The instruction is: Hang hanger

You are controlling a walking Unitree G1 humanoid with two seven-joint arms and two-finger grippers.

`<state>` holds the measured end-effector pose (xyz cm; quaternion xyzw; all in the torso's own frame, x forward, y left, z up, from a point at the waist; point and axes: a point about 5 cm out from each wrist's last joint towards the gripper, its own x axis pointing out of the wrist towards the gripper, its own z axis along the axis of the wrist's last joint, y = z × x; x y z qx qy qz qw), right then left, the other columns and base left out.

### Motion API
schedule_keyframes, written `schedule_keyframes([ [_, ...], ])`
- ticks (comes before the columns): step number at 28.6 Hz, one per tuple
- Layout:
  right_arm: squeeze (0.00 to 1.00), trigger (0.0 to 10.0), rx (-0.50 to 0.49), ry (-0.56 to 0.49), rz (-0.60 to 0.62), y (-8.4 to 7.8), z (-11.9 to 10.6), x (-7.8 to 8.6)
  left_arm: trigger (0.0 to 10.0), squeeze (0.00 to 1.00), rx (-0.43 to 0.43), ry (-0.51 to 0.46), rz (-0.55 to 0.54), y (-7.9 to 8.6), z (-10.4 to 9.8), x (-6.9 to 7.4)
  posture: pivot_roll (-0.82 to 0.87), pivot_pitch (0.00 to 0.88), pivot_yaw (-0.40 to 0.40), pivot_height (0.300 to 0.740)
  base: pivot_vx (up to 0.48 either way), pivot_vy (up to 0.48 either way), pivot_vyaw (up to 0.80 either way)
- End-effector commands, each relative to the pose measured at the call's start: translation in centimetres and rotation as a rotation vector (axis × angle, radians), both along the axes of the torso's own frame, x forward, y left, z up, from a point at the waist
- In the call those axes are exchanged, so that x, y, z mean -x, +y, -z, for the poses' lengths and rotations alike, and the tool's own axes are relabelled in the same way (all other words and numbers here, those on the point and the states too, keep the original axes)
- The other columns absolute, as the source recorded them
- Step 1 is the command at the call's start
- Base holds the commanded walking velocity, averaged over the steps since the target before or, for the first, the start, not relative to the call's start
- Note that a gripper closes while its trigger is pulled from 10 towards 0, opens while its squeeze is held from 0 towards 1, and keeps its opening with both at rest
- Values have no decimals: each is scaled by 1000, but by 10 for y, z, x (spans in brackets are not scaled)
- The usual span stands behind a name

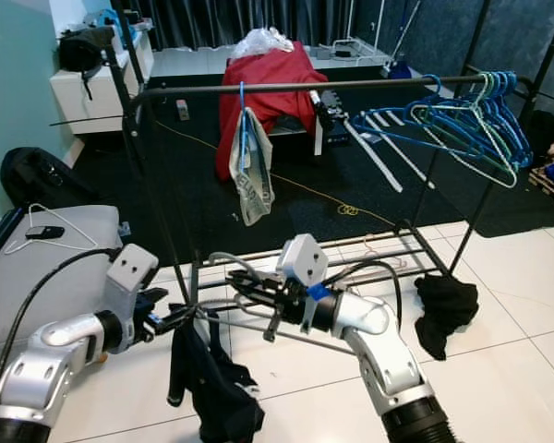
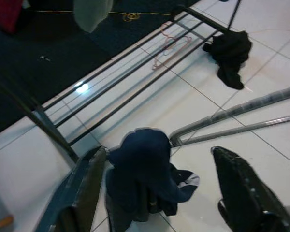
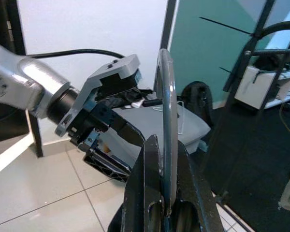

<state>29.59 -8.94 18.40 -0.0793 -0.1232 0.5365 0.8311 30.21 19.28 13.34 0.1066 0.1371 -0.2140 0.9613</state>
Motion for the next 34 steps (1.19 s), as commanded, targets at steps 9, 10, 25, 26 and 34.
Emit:
schedule_keyframes([
  [9,0,0,-100,-71,27,2,-34,-5,10000,0,123,-41,-244,-6,-15,-1,-98,102,-20,740,0,0,0],
  [10,0,0,-100,-71,27,2,-34,-5,10000,0,123,-41,-244,-6,-15,-1,-98,102,-20,740,0,0,0],
  [25,0,0,-51,-4,-129,1,-33,-3,10000,0,95,107,-224,17,-1,23,-111,115,17,740,0,0,0],
  [26,0,0,-41,-3,-151,-1,-33,-3,10000,0,109,128,-243,26,0,31,-106,120,13,740,0,0,0],
  [34,0,0,-14,-27,-204,-9,-39,-5,10000,0,170,228,-260,48,4,63,-88,125,-21,740,0,0,0],
])
